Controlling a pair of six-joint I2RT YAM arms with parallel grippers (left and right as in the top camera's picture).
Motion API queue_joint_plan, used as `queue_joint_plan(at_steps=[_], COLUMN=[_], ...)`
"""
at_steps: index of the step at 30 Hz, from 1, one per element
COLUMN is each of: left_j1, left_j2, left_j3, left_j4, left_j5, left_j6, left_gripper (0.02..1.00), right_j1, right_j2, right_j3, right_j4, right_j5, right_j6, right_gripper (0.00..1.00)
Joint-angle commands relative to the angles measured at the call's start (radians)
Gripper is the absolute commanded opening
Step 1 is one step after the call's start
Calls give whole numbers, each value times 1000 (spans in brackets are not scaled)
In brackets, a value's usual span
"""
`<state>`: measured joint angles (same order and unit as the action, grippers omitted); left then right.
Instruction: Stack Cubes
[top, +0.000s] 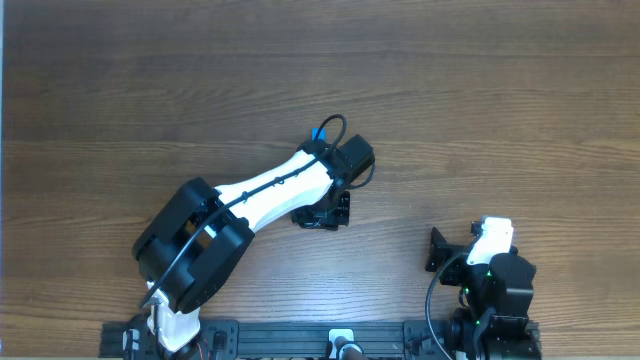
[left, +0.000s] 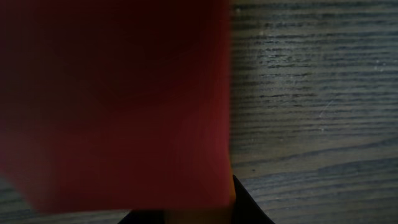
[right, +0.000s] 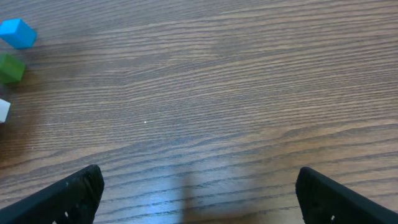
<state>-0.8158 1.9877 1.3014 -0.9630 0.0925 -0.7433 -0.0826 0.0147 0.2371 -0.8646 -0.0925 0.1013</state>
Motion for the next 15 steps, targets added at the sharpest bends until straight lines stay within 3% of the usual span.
queue_joint_plan(at_steps=[1,15], left_j1=[8,14], left_j2=[-24,-165], left_j3=[-7,15], left_j4=[-2,-46], left_j5=[-15,-27], left_j6=[2,-9], left_gripper=[64,40], right_j1=[-6,-6], right_j2=[-9,-9], right_j3=[-3,-3], right_j4=[0,0], right_j5=[-4,-4], right_j6=[-5,-5], right_gripper=[991,993])
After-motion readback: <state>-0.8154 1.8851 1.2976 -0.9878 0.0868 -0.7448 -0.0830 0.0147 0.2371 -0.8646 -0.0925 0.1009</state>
